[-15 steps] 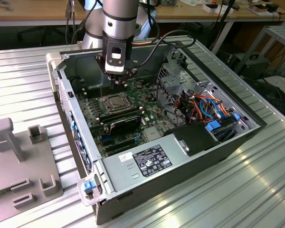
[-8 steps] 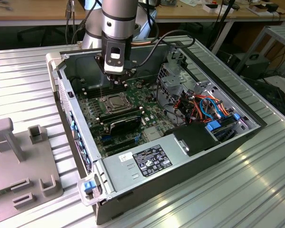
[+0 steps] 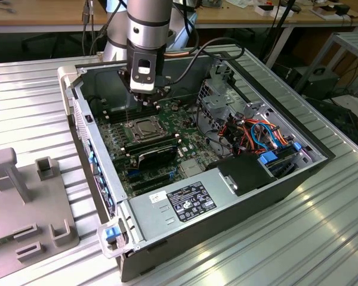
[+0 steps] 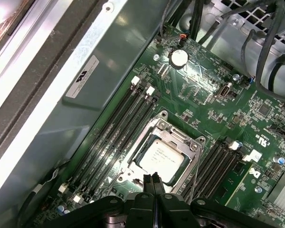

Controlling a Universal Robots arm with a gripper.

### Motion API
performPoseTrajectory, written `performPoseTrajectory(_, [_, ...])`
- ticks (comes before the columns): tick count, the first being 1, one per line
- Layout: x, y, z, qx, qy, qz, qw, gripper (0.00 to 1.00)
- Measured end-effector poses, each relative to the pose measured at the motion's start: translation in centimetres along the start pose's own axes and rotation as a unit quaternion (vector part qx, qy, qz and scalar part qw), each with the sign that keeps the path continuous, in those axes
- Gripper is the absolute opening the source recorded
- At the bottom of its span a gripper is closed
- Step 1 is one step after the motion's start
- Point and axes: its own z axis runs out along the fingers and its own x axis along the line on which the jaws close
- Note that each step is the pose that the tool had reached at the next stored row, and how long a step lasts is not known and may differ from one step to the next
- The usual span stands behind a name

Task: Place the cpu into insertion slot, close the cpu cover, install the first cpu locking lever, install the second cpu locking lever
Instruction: 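Install the first cpu locking lever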

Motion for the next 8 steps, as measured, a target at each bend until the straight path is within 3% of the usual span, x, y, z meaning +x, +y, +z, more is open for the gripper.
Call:
performPoseTrajectory(2, [0.01,-0.01,0.0,-0.0001,0.0002,-0.004,0.99999,0.11])
performPoseTrajectory(6, [0.01,-0.02,-0.06,-0.0004,0.0013,-0.035,0.99937,0.11])
performPoseTrajectory(8, [0.04,-0.05,-0.13,-0.0007,0.0015,-0.039,0.99923,0.11])
